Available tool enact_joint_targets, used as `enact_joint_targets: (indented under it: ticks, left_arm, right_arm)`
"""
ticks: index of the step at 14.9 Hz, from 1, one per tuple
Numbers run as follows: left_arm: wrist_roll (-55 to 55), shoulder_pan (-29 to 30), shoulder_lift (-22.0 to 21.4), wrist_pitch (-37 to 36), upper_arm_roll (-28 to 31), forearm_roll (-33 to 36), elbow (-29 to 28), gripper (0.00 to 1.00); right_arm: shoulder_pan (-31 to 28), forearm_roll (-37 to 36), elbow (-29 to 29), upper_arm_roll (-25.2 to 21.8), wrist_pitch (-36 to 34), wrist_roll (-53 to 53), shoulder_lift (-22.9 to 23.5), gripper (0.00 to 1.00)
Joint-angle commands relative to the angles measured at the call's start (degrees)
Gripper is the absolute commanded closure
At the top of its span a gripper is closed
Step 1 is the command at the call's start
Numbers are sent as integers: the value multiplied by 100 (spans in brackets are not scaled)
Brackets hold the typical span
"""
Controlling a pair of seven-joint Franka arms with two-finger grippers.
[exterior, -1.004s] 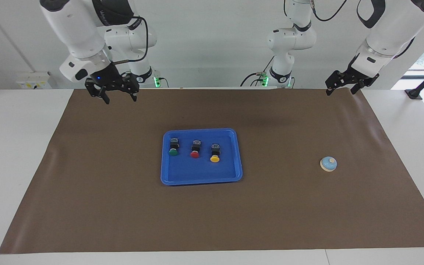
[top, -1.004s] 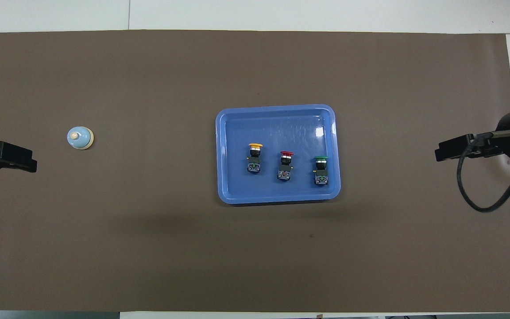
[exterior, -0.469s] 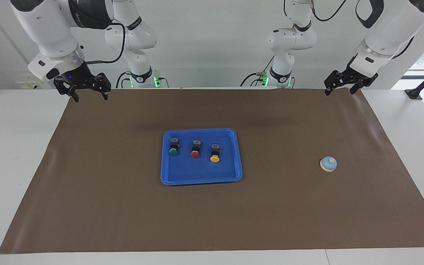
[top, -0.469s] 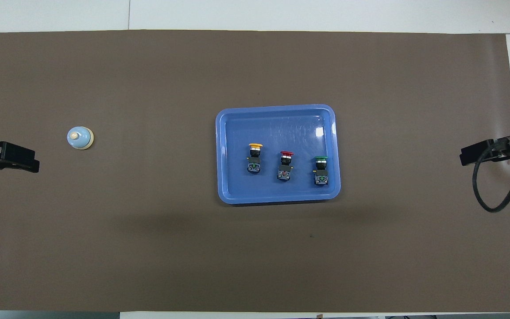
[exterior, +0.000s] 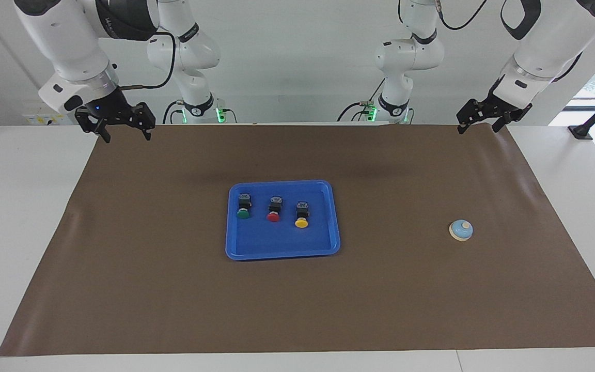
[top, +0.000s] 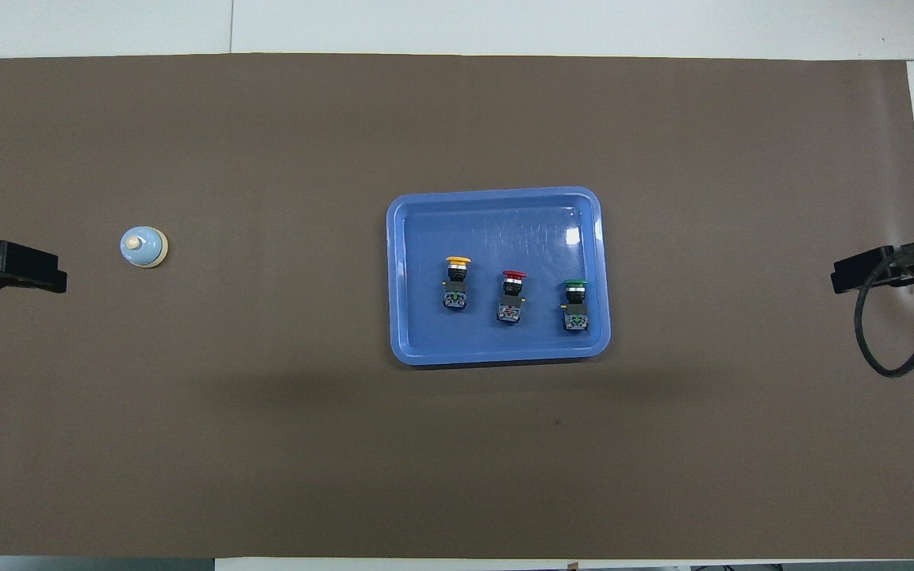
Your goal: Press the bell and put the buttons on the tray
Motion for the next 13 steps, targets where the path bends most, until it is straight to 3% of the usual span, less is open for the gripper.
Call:
enact_joint_targets:
  ticks: [1,5,13]
  left_arm:
    - [-78,17,-101,326,12,92,-248,100]
    - [-87,175,-32,616,47,92,-485,100]
    - [571,404,1444,1836,56,118,-521,100]
  right_arm:
    - [-98,9,179,86,-48,80,95,0]
    - [-107,0,346,77,-110,72,218,0]
    - [-19,-18,188,95,-136,80,121,0]
